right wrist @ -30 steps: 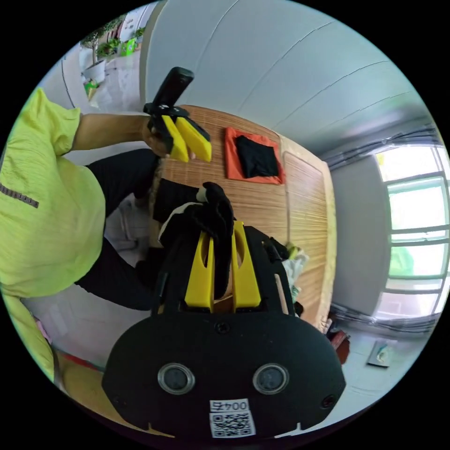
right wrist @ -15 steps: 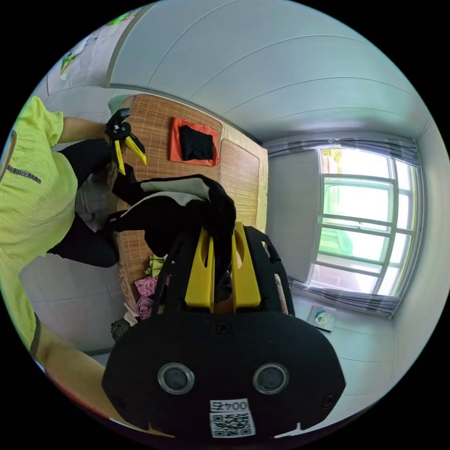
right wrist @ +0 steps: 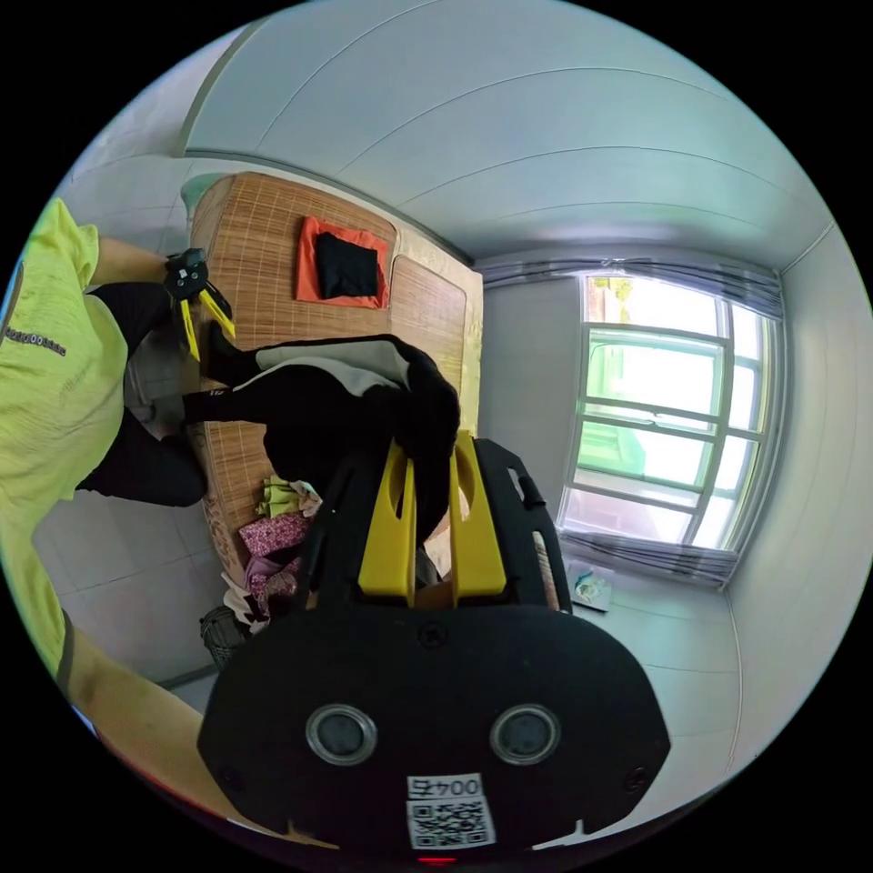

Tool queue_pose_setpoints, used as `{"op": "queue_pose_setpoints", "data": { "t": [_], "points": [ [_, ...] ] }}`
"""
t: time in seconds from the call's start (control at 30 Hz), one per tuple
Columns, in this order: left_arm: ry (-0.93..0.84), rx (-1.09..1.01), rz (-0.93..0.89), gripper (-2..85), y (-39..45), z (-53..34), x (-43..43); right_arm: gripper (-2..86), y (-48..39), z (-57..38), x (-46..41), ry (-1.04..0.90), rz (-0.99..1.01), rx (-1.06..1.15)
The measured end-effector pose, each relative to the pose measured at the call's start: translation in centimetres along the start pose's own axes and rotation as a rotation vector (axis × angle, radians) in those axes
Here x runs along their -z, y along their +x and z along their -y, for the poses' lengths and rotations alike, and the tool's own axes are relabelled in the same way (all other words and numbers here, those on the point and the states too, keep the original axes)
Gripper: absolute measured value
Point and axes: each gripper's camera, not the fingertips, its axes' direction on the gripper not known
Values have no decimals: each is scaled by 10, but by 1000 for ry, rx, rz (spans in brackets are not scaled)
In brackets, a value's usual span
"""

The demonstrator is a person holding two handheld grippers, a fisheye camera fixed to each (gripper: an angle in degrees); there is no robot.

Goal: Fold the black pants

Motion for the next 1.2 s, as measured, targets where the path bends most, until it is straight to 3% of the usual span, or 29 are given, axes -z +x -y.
{"op": "queue_pose_setpoints", "data": {
  "t": [0.43,0.63,0.73,0.87,1.03,1.2],
  "points": [
    [35,49,6,164,-22,31,-47,60,11,44,16,5,-43,-19],
    [81,184,33,34,-30,28,-36,61,16,56,5,-30,-47,-42],
    [100,166,19,25,-4,17,-21,61,18,62,2,-50,-55,-49],
    [83,89,54,39,49,8,-29,62,18,74,3,-55,-46,-34],
    [66,-31,137,132,105,10,-54,61,16,89,4,-96,-63,-18],
    [54,-14,230,152,129,2,-66,59,15,98,10,-110,-68,-7]
  ]
}}
